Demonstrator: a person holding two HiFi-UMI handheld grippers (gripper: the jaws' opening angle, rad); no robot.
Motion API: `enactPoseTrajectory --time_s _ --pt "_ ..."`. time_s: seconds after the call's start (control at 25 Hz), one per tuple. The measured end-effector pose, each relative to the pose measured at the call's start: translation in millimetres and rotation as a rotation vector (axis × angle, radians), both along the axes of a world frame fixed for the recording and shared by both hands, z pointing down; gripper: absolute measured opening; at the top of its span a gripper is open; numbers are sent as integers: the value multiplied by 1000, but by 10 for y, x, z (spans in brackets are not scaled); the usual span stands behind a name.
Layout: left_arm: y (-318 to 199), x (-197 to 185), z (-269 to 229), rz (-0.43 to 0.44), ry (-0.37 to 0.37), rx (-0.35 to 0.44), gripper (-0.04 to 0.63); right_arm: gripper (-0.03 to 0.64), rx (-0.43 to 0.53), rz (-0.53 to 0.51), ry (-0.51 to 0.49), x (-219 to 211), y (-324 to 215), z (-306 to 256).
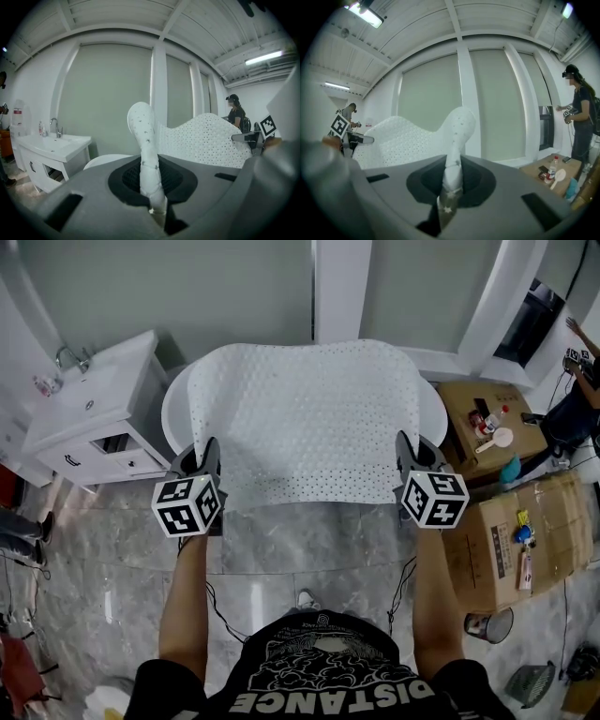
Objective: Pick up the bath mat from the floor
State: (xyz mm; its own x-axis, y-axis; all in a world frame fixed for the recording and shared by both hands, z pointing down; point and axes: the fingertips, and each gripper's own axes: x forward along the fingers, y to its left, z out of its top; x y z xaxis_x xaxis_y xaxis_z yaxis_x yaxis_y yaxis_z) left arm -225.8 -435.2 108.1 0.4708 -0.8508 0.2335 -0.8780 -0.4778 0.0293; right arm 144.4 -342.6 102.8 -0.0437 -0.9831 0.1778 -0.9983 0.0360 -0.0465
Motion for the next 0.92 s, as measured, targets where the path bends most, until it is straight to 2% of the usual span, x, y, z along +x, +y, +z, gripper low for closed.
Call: enactPoseTrajectory --time_s 0.92 --pt "-21 -113 31 8 8 2 35 30 6 17 16 -132 15 -11"
